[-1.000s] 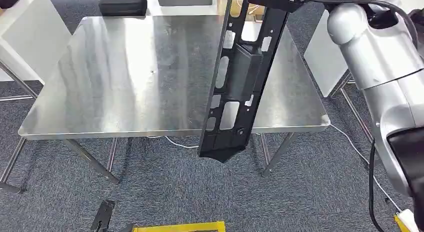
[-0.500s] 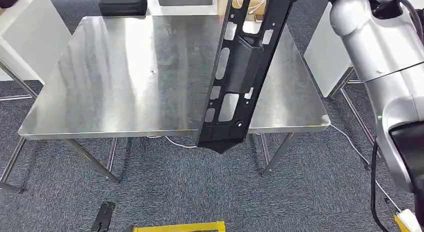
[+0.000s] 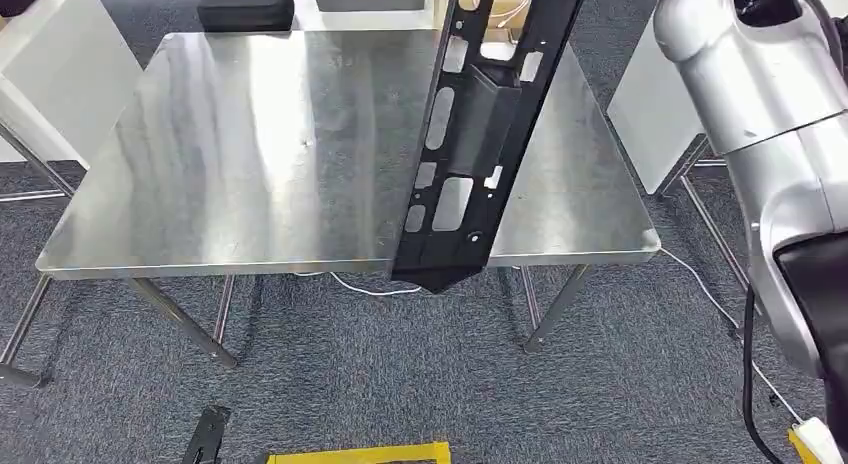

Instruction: Take the parts from the cabinet and place them on the table.

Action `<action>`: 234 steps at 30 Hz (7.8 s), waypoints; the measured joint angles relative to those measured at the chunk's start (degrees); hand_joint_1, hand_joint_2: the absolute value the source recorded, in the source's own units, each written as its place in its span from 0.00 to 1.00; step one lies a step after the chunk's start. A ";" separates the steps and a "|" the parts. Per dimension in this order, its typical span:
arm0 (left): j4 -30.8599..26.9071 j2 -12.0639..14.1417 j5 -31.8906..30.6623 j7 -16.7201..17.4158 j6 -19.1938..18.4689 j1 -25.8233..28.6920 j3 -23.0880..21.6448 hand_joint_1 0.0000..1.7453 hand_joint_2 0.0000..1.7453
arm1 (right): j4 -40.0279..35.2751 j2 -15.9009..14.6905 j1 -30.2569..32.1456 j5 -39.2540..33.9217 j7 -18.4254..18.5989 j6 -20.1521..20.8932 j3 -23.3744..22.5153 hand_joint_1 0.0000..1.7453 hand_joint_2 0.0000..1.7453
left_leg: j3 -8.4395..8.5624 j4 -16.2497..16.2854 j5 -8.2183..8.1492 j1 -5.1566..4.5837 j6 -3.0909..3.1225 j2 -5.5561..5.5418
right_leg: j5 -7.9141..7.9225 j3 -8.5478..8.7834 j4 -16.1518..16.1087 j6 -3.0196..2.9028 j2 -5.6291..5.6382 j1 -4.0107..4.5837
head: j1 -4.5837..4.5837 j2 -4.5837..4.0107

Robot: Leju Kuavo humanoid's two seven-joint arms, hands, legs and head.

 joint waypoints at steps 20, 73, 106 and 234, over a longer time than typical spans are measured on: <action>0.00 0.04 -0.13 0.09 -0.29 0.15 0.48 0.00 1.00 | 1.47 -0.72 -1.21 0.18 -0.04 0.66 -0.02 1.00 1.00 | 0.38 -0.48 0.02 0.44 0.07 1.48 | -2.03 1.43 0.56 0.74 -2.44 0.01 | 0.06 0.00; 0.11 -0.55 4.57 -14.36 3.74 1.28 4.02 0.00 0.00 | 2.95 1.03 -0.85 -1.42 -2.36 1.16 1.22 0.00 1.00 | -0.94 -0.99 1.57 2.70 -2.01 0.69 | -1.06 3.53 -2.89 0.38 -2.91 -0.88 | -1.38 0.00; 0.11 -0.48 4.66 -8.15 2.45 1.30 4.76 0.00 0.00 | 6.86 -1.16 -1.05 -1.55 13.33 2.55 -4.00 0.00 1.00 | -0.83 -1.00 1.36 2.30 -1.14 0.98 | -1.13 3.23 -2.69 2.39 -2.91 -1.04 | -1.40 0.00; 0.37 -1.01 -2.21 -6.19 1.29 0.86 8.57 0.00 0.00 | -31.77 18.93 85.12 42.89 -2.73 -37.35 -98.01 0.00 0.00 | 7.80 -1.83 -5.05 0.89 -1.25 0.73 | -1.93 3.79 -0.86 -0.82 -2.51 -0.02 | -0.81 0.00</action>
